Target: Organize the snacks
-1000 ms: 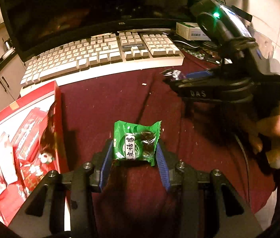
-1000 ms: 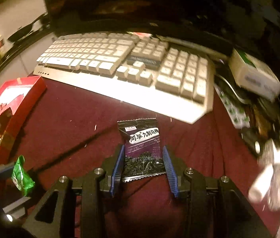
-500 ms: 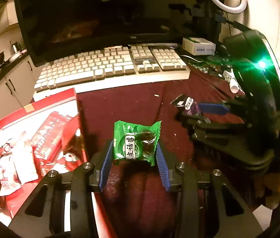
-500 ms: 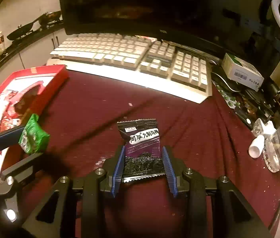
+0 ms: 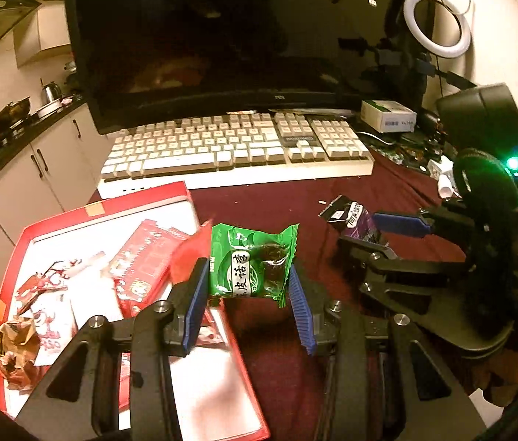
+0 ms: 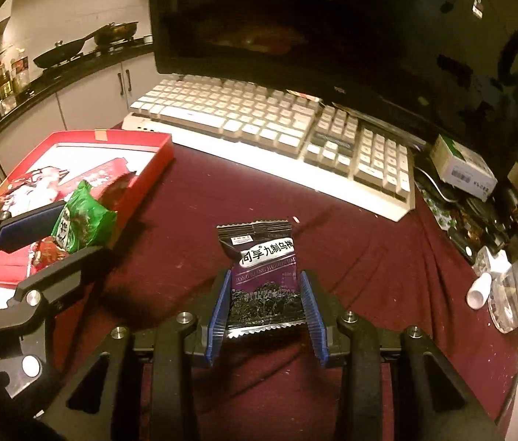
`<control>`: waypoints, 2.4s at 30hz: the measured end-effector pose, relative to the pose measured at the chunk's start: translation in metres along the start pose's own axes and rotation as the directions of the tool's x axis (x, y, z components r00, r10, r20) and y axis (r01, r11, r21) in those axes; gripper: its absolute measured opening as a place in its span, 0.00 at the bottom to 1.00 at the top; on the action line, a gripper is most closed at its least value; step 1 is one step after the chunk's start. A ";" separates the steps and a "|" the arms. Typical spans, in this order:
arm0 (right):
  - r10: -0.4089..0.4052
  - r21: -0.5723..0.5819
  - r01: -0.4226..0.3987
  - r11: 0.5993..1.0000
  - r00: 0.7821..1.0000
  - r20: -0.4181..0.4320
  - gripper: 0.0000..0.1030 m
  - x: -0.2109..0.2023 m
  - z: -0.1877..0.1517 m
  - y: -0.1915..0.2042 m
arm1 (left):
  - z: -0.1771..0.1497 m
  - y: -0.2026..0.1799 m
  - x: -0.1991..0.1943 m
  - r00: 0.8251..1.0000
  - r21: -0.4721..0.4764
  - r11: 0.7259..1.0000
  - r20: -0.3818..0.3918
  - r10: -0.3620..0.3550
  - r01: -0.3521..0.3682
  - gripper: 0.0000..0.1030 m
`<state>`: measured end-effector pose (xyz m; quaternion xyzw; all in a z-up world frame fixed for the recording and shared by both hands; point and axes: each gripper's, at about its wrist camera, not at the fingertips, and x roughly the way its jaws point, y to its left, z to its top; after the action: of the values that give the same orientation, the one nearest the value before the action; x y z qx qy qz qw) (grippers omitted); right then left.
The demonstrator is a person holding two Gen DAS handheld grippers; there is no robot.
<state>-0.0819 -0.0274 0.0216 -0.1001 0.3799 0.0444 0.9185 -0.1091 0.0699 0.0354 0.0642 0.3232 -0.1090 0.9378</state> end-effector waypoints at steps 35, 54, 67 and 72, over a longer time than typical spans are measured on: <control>0.275 -0.124 -0.267 0.956 0.960 0.054 0.40 0.021 0.048 0.146 | -0.027 0.139 -0.008 0.951 -0.221 0.927 -0.020 0.307 -0.304 0.41; 0.261 -0.029 -0.260 0.965 0.945 0.198 0.66 -0.015 0.040 0.122 | -0.032 0.142 -0.047 0.906 -0.262 0.875 0.002 0.423 -0.408 0.68; 0.217 -0.036 -0.215 0.976 0.934 0.285 0.73 -0.113 -0.024 0.140 | -0.065 0.133 -0.147 0.856 -0.338 0.838 0.142 0.496 -0.429 0.80; 0.191 -0.053 -0.184 0.982 0.915 0.356 0.83 -0.146 -0.053 0.140 | -0.075 0.134 -0.162 0.829 -0.421 0.799 0.165 0.534 -0.431 0.81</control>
<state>-0.2432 0.0969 0.0671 -0.0620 0.2129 0.1531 0.9630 -0.2445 0.2400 0.0837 -0.0464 0.1767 0.1900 0.9646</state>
